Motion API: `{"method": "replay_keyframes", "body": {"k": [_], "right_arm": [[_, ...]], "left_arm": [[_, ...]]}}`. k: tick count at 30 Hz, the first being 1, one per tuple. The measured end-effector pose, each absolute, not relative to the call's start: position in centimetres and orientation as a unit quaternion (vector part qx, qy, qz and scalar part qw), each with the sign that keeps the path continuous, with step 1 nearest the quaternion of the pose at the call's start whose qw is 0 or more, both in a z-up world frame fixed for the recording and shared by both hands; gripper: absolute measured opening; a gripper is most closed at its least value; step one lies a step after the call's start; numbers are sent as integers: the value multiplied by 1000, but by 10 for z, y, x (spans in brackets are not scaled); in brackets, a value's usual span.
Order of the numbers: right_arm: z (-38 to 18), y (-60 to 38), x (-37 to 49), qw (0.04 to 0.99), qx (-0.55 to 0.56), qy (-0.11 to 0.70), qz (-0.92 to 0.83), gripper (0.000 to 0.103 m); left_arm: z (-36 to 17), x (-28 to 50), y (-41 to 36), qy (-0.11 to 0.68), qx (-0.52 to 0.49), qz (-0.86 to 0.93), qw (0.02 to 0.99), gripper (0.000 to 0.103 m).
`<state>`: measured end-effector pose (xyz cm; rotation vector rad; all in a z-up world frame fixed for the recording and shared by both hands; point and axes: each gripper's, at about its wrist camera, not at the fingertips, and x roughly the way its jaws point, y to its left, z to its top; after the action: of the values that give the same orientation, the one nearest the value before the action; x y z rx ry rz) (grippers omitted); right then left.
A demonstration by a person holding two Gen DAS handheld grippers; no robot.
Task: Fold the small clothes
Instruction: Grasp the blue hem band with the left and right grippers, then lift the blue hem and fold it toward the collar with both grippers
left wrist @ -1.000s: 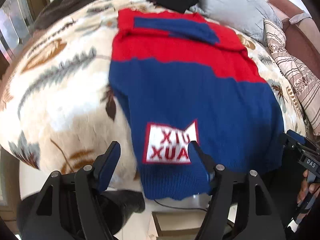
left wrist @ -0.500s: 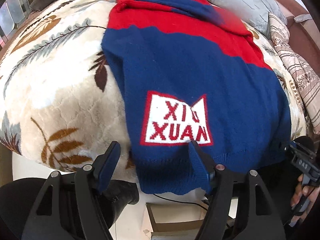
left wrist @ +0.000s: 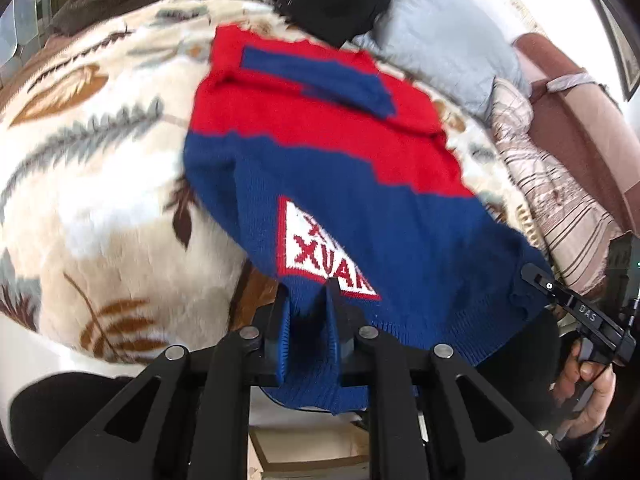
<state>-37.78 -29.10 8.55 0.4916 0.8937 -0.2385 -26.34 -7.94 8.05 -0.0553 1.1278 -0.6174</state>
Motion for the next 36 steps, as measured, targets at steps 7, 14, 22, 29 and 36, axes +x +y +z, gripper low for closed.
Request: {"method": "replay_keyframes", "body": {"k": [7, 14, 22, 29, 36], "right_arm": [[112, -302, -353, 885, 235, 390, -103, 7], [118, -308, -321, 891, 235, 377, -91, 7], [122, -316, -289, 895, 225, 375, -89, 7], [126, -331, -247, 894, 227, 376, -86, 6], [111, -339, -228, 886, 230, 393, -79, 7]], "left_arm": [[114, -241, -86, 496, -29, -296, 816, 4], [106, -218, -107, 501, -28, -293, 814, 3], [120, -190, -116, 486, -41, -285, 825, 0], [137, -152, -126, 473, -36, -287, 832, 0], [102, -196, -109, 519, -7, -286, 806, 56]]}}
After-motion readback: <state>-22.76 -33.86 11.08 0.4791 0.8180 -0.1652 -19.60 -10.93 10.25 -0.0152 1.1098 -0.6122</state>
